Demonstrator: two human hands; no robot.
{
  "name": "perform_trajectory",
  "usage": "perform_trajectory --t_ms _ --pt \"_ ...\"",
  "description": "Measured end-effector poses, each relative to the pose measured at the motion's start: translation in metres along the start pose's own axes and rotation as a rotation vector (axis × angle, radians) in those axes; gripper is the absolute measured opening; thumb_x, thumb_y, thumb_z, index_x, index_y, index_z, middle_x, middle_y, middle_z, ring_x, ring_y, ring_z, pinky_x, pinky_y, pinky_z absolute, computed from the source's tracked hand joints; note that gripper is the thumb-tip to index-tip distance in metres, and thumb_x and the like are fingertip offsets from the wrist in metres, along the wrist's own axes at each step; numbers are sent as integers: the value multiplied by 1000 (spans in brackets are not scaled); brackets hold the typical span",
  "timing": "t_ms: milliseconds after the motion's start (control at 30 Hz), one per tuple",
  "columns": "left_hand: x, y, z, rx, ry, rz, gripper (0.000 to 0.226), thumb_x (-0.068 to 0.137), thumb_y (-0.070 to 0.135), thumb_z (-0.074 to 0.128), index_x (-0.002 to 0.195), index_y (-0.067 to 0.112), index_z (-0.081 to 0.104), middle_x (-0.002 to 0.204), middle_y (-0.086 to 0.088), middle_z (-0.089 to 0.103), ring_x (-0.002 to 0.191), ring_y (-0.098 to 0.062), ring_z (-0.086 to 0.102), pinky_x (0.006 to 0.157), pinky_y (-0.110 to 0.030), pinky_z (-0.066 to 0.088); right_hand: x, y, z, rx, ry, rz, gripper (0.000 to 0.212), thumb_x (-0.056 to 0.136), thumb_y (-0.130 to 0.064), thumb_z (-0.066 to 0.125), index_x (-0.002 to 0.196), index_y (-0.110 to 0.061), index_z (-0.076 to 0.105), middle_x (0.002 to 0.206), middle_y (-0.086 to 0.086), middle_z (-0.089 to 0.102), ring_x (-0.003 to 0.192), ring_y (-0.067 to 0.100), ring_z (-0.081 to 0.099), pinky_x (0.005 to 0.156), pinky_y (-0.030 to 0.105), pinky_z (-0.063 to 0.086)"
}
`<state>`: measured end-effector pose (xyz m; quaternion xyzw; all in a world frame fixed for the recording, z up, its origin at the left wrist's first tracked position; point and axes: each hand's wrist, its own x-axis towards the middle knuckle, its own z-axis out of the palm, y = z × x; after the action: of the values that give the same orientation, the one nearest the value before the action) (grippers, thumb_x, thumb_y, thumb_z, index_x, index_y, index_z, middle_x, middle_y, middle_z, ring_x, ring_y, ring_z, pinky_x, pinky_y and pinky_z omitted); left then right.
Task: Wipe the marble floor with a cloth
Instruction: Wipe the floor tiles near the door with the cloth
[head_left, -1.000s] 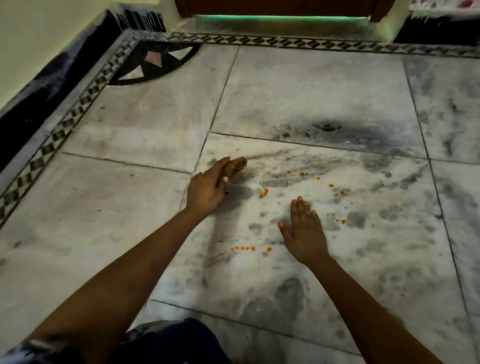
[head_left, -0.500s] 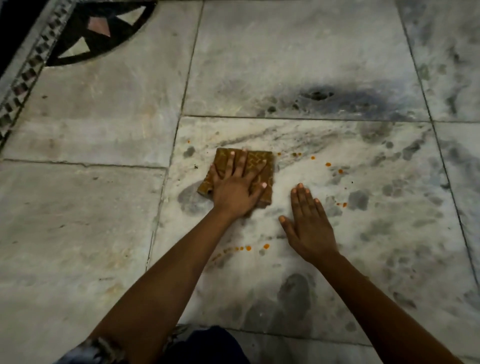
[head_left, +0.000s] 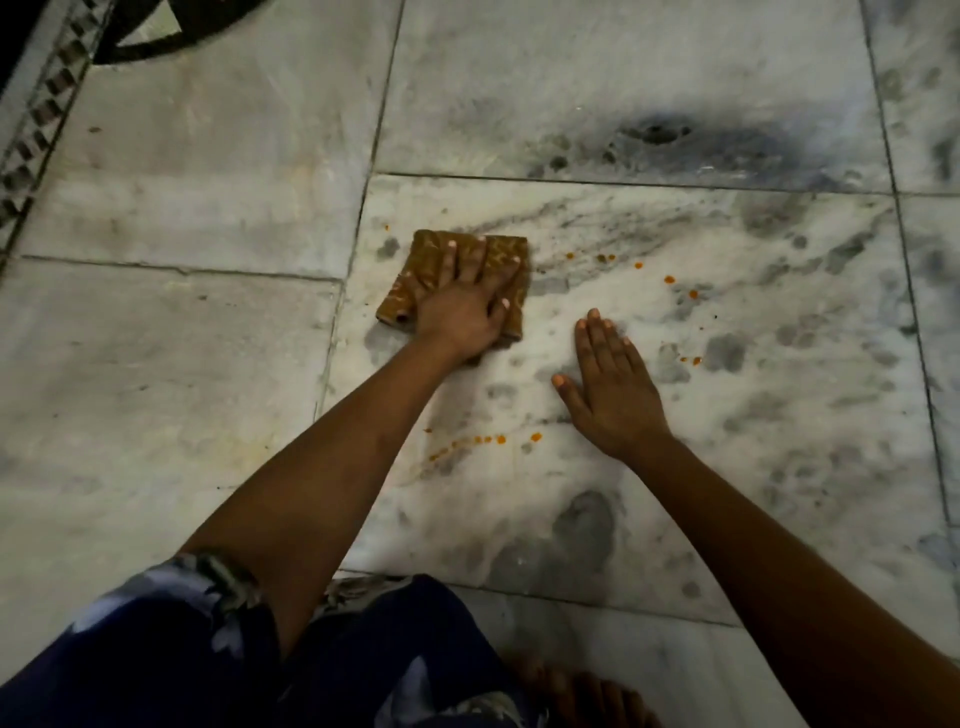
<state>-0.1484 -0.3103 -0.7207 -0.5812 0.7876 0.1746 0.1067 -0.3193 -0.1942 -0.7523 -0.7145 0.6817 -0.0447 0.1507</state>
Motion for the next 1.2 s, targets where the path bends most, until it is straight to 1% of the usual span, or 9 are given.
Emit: perform_trajectory --t_ms 167,267,400,500,633,733,867,1000,1200 --pt "-59 -17 30 126 44 198 54 91 60 18 143 50 10 158 8 -4 146 -24 -5 109 -65 5 0 -4 -3 -2 1 15 85 82 -57 3 148 -6 15 157 13 8 145 26 6 115 35 -3" --pt "-70 -61 33 64 121 62 62 82 65 13 142 50 10 158 7 3 145 -27 -2 107 -65 7 3 -6 -3 -23 12 21 79 85 -53 8 148 -6 18 156 15 10 145 29 8 116 39 1" --pt "-26 -65 11 -41 111 -87 58 92 57 31 146 43 14 159 1 -4 144 -34 -9 110 -63 10 18 -12 -1 -23 -27 -16 74 89 -52 15 149 -11 10 157 13 2 145 28 2 116 39 -1" --pt "-14 -38 13 46 86 -39 55 94 56 29 145 47 8 158 1 -10 143 -36 -13 105 -68 -3 23 -16 3 -2 -6 -22 78 86 -56 12 149 -9 15 156 16 8 145 32 7 115 41 1" --pt "-54 -52 35 111 132 100 61 84 64 12 143 49 8 159 2 -2 145 -32 -6 107 -65 3 21 -11 10 -12 30 -29 73 90 -54 21 147 -9 21 155 17 16 143 33 15 113 38 1" --pt "-61 -86 35 1 219 -98 65 83 64 18 145 44 16 159 0 4 145 -31 -1 107 -63 6 21 -10 10 -13 34 -29 74 90 -55 20 148 -9 19 155 16 14 144 32 13 114 37 0" --pt "4 -101 5 -89 191 -310 60 92 57 29 147 41 10 159 0 -1 145 -33 -5 108 -66 6 22 -10 11 -24 29 -28 75 90 -56 18 148 -9 17 156 16 11 144 30 9 113 37 -3" --pt "41 -71 -12 -40 131 -202 59 95 53 30 148 39 7 159 2 -3 145 -31 -5 110 -63 1 23 -11 10 -31 26 -20 75 90 -56 17 148 -10 15 156 16 10 144 30 8 114 38 -2" --pt "-35 -83 16 64 164 47 69 81 68 17 146 44 11 158 8 6 145 -23 6 109 -54 12 23 -9 13 -37 26 -30 75 91 -58 14 148 -9 17 155 16 13 143 31 11 113 39 0"
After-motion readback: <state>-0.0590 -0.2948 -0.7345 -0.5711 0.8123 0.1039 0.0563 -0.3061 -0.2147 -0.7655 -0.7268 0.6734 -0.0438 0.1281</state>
